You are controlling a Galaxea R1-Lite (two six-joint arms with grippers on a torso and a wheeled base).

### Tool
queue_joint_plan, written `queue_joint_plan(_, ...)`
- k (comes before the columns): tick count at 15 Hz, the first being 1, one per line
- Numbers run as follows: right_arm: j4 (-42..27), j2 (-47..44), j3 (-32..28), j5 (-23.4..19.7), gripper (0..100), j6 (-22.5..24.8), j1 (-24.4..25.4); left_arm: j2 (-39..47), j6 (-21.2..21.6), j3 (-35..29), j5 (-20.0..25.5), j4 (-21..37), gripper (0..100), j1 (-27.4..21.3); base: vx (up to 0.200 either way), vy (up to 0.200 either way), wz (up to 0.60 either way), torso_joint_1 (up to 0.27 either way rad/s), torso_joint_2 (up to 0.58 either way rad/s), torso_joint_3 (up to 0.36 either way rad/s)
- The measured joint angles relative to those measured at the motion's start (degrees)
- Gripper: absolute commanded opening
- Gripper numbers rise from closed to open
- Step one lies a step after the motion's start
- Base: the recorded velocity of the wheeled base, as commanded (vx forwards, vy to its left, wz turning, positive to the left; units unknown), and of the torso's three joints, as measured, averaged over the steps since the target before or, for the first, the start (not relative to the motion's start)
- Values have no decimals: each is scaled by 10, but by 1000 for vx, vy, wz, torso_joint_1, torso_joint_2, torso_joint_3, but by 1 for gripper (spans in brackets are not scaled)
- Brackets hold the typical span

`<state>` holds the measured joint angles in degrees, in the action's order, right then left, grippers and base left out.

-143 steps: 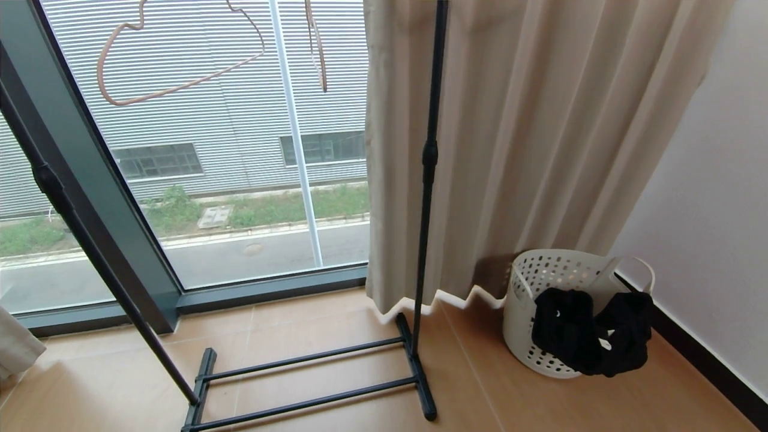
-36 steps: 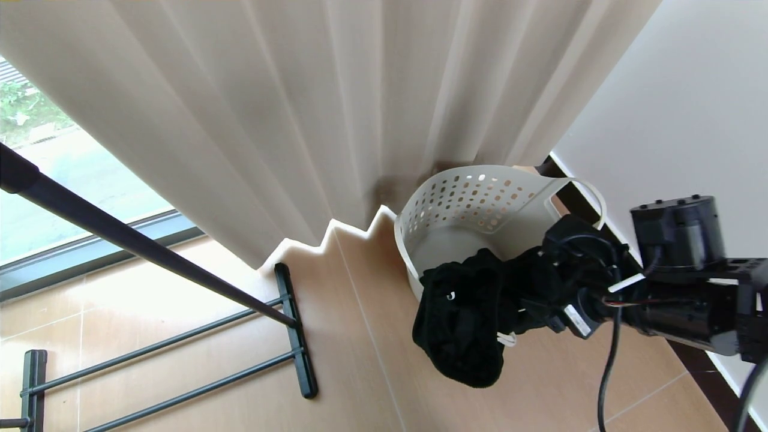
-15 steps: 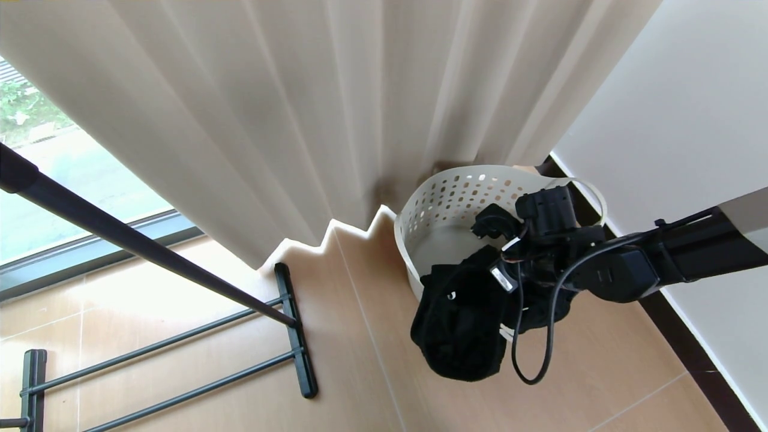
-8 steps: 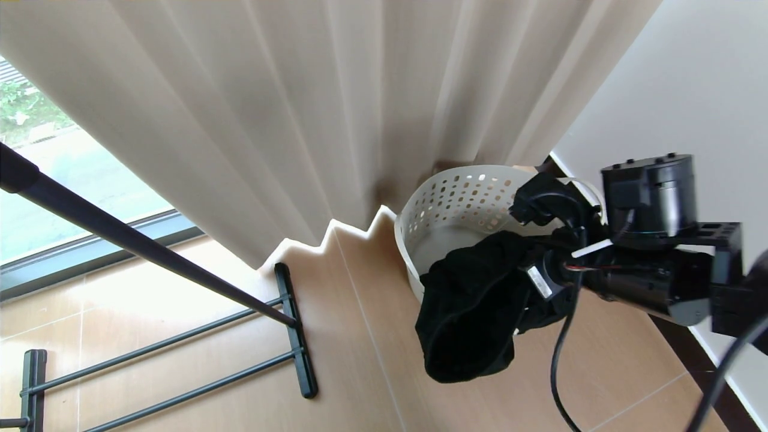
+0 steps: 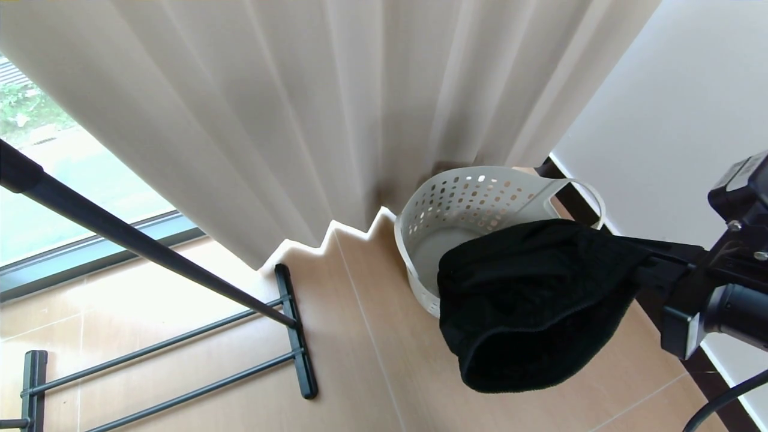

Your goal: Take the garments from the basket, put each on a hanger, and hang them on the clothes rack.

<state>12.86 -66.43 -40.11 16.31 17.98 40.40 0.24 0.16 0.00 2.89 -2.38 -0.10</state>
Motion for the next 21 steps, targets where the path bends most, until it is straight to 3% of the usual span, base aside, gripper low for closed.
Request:
queue_joint_plan(14,0,22,19,-2,0,0,2,0,0,0,0,1,100,-1,0,0,0,1,3,195)
queue_joint_plan(21,0,15,20,-2,0,0,1,0,0,0,0,1,100,-1,0,0,0,64,-357,-90)
